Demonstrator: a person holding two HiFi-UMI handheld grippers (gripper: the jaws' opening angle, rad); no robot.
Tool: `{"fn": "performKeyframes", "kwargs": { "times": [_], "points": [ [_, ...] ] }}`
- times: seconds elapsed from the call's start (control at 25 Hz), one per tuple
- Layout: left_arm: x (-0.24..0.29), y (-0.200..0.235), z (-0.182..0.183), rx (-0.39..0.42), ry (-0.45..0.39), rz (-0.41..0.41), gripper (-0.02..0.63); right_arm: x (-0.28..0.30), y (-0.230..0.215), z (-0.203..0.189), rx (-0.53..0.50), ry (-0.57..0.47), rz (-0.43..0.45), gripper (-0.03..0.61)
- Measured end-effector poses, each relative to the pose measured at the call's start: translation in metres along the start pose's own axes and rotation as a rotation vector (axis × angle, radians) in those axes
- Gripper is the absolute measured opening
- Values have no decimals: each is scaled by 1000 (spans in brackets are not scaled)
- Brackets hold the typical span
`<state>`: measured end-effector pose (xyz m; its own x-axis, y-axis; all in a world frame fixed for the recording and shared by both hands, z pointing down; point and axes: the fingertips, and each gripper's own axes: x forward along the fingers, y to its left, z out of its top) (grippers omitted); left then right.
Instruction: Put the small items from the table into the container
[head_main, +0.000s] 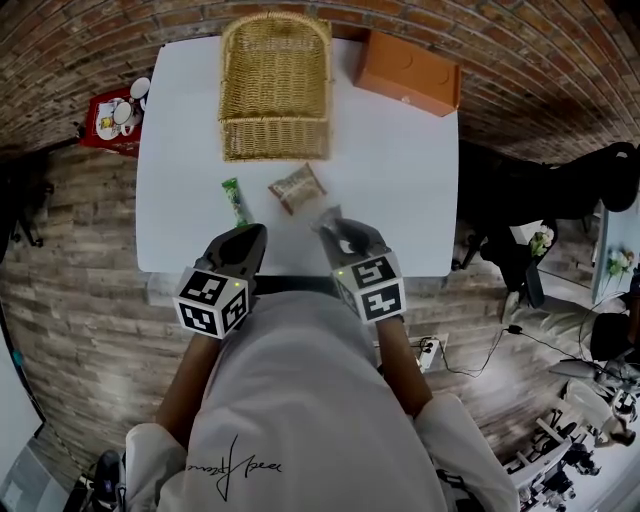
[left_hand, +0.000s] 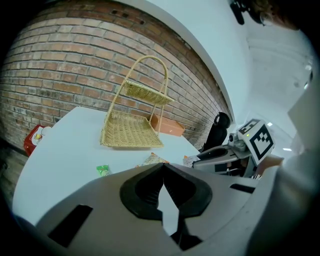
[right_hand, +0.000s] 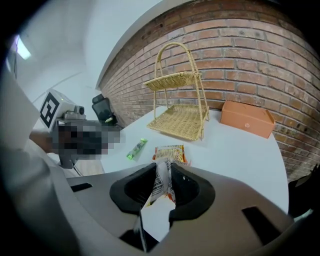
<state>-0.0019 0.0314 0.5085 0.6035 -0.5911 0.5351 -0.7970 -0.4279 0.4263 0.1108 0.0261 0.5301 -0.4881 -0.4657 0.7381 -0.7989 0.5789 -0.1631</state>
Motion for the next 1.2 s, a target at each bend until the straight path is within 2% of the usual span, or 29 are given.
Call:
{"fn": "performKeyframes", "kwargs": {
  "times": [0.52,0.96,1.2],
  "points": [
    [0,4,0,-24,-15,0,9,-13,5,30,-33,-63,8,100],
    [0,6,6,-34,-33,3,9,-25,4,52,-23,-99,43,100],
    [-1,12,12,-51,-54,6,9,-30,8,69,-54,-118,59,100]
  ]
}}
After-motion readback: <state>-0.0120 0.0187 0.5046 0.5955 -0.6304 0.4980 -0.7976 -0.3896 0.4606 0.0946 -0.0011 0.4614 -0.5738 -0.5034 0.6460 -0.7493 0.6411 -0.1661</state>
